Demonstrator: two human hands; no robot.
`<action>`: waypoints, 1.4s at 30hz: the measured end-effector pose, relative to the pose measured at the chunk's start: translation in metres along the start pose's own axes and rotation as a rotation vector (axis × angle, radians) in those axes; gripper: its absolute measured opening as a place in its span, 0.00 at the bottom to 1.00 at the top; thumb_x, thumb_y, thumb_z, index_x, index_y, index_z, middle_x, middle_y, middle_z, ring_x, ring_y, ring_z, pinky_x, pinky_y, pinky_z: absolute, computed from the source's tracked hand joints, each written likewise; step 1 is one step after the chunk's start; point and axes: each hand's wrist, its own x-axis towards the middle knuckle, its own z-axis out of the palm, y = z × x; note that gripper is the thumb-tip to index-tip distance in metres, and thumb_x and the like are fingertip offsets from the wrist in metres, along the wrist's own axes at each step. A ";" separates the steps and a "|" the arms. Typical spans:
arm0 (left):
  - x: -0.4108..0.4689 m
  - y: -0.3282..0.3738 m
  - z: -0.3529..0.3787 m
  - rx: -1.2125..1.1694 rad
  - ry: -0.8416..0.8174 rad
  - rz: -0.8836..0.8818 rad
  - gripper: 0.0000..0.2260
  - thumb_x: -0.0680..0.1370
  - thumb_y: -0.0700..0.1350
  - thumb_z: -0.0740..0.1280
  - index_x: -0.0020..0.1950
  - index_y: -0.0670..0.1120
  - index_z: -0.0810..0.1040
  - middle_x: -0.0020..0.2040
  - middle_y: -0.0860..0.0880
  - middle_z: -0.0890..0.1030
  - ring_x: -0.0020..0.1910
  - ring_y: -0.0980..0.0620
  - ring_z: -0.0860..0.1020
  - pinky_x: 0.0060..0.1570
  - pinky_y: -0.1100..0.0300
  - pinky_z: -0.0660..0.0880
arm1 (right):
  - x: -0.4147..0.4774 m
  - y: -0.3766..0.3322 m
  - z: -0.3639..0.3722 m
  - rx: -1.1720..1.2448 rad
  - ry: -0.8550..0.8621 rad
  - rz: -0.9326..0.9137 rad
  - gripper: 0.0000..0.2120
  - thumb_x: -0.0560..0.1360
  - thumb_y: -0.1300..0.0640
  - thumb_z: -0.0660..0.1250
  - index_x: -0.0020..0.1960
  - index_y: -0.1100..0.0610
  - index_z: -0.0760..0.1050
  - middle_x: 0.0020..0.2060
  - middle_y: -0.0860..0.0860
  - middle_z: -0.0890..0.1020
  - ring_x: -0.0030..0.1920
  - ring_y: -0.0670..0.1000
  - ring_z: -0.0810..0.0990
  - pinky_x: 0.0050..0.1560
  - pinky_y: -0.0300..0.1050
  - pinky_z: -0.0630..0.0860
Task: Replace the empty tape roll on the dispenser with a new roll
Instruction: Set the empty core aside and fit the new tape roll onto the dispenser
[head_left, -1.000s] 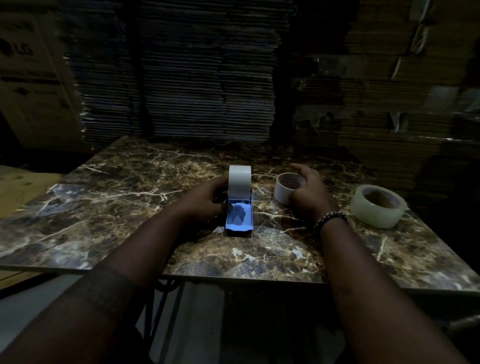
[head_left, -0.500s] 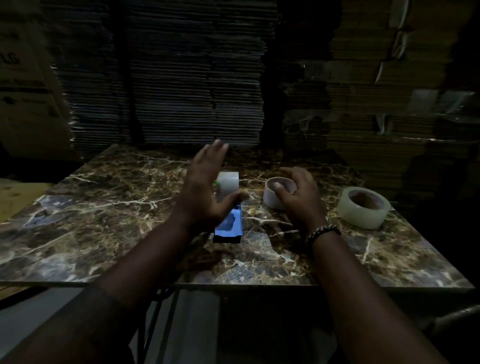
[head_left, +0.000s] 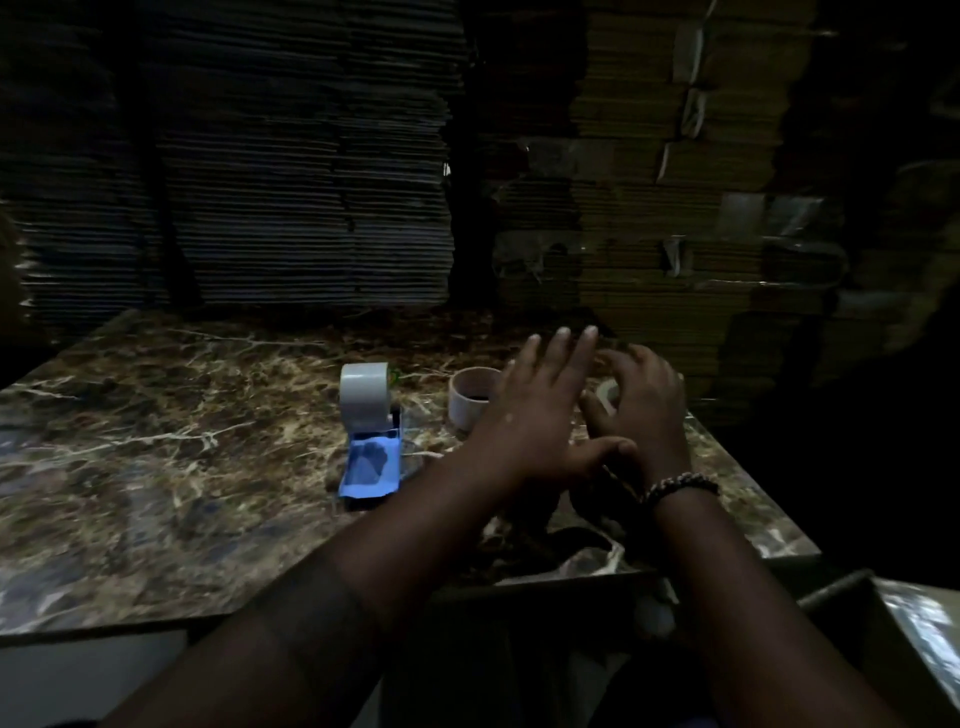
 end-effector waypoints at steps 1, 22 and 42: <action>0.004 0.005 0.006 -0.031 -0.059 -0.036 0.53 0.74 0.75 0.64 0.84 0.57 0.34 0.87 0.49 0.41 0.86 0.43 0.38 0.83 0.39 0.45 | 0.000 0.006 -0.003 -0.037 0.001 0.029 0.33 0.69 0.35 0.60 0.68 0.51 0.77 0.69 0.60 0.76 0.72 0.62 0.70 0.71 0.69 0.65; 0.004 -0.001 0.019 -0.191 -0.185 -0.209 0.46 0.78 0.72 0.62 0.87 0.50 0.46 0.87 0.46 0.44 0.86 0.44 0.49 0.83 0.43 0.54 | -0.005 0.018 -0.010 0.131 -0.121 0.306 0.41 0.67 0.43 0.79 0.76 0.47 0.67 0.70 0.58 0.70 0.72 0.62 0.68 0.68 0.57 0.73; -0.080 -0.071 -0.082 -0.373 0.904 0.005 0.09 0.83 0.41 0.68 0.58 0.42 0.87 0.53 0.49 0.88 0.53 0.55 0.86 0.53 0.56 0.82 | -0.010 -0.112 0.020 1.189 -0.266 0.099 0.43 0.63 0.55 0.81 0.74 0.45 0.69 0.65 0.55 0.77 0.64 0.58 0.78 0.53 0.55 0.83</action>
